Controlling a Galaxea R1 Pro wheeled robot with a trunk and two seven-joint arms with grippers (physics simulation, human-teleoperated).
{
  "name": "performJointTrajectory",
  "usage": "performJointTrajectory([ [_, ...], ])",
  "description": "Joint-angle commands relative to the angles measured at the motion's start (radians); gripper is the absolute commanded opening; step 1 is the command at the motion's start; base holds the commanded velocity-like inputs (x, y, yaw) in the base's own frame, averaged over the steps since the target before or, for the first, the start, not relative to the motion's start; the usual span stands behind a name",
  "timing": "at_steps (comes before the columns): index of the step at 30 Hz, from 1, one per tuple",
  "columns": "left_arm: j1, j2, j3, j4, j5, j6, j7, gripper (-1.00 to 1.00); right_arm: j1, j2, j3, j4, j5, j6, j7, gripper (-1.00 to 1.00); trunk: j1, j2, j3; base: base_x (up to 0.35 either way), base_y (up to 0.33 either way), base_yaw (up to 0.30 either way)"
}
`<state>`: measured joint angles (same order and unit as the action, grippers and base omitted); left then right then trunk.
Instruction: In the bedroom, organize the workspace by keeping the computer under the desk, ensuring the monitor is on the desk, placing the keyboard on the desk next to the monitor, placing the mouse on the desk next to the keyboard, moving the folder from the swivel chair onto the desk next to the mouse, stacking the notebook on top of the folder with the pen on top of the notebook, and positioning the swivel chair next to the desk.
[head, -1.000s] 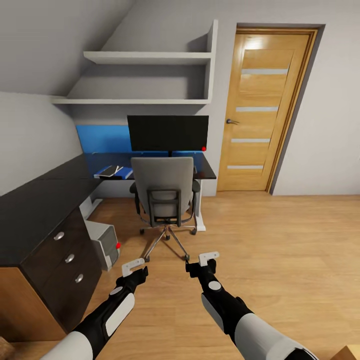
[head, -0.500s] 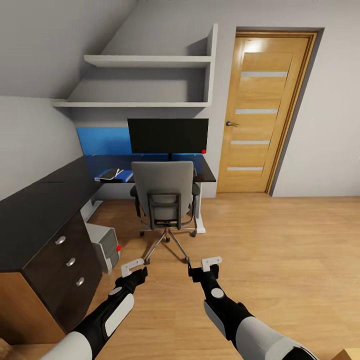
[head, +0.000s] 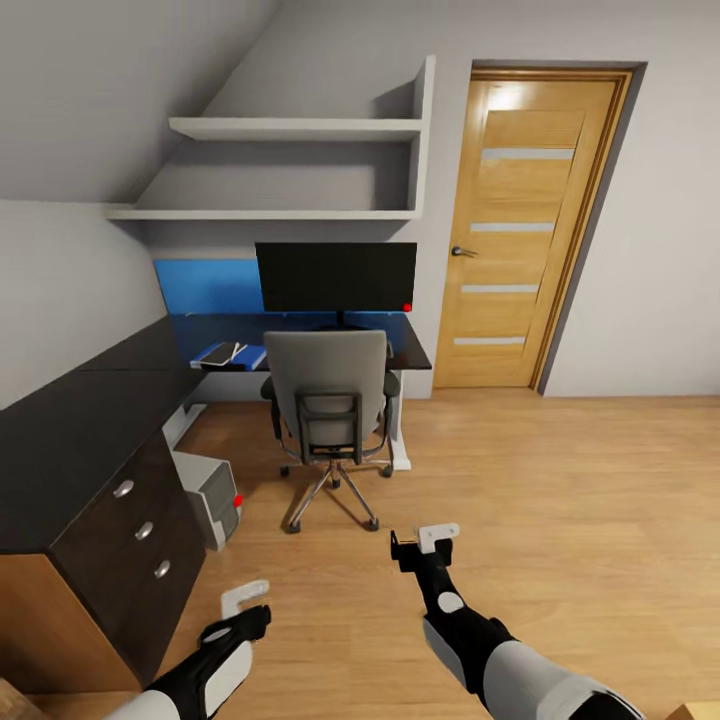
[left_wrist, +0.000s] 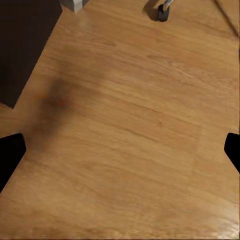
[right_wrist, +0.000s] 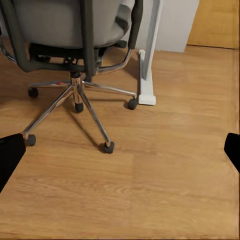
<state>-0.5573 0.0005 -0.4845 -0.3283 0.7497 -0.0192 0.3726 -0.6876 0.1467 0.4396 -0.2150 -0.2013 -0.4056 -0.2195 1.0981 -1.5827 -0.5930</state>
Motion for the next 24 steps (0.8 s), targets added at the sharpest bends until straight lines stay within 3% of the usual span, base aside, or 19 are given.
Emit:
performJointTrajectory([
  [1, -0.001, -0.001, -0.009, 0.023, 0.008, -0.005, 0.006, 1.0, -0.001, -0.003, 0.01, 0.015, -0.009, -0.011, -0.004, 1.0, -0.004, 0.007, 0.002, 0.0, 0.0, 0.0],
  [3, -0.001, -0.01, -0.009, 0.09, 0.008, -0.035, 0.0, 1.0, -0.001, -0.009, 0.01, 0.073, -0.009, -0.031, -0.004, 1.0, -0.012, 0.021, 0.009, 0.0, 0.0, 0.0],
  [5, -0.001, -0.029, -0.009, 0.203, 0.008, -0.119, -0.024, 1.0, -0.001, -0.013, 0.011, 0.167, -0.008, -0.063, -0.004, 1.0, -0.019, 0.035, 0.015, 0.0, 0.0, 0.0],
  [7, -0.001, -0.036, -0.008, 0.243, 0.008, -0.156, -0.039, 1.0, 0.001, -0.015, 0.01, 0.192, -0.009, -0.077, -0.004, 1.0, -0.027, 0.049, 0.021, 0.0, 0.0, 0.0],
  [8, 0.008, -0.043, -0.005, 0.289, 0.008, -0.223, -0.073, 1.0, 0.044, -0.037, 0.01, 0.224, -0.008, -0.099, -0.004, 1.0, -0.031, 0.056, 0.024, 0.0, 0.0, 0.0],
  [12, 0.05, -0.04, -0.005, 0.301, 0.008, -0.246, -0.084, 1.0, 0.105, -0.063, 0.01, 0.231, -0.008, -0.108, -0.004, 1.0, -0.046, 0.084, 0.037, 0.0, 0.0, 0.0],
  [17, 0.112, -0.037, -0.008, 0.304, -0.011, -0.271, -0.089, 1.0, 0.134, -0.077, 0.009, 0.235, -0.009, -0.132, -0.005, 1.0, -0.065, 0.119, 0.052, 0.0, 0.0, 0.0],
  [21, 0.162, 0.004, -0.01, 0.305, -0.09, -0.311, -0.098, 1.0, 0.177, -0.096, 0.01, 0.237, -0.01, -0.13, -0.006, 1.0, -0.081, 0.147, 0.065, 0.0, 0.0, 0.0],
  [24, 0.169, 0.027, -0.01, 0.305, -0.108, -0.356, -0.125, 1.0, 0.224, -0.098, 0.01, 0.238, -0.01, -0.129, -0.006, 1.0, -0.092, 0.168, 0.074, 0.0, 0.0, 0.0],
])
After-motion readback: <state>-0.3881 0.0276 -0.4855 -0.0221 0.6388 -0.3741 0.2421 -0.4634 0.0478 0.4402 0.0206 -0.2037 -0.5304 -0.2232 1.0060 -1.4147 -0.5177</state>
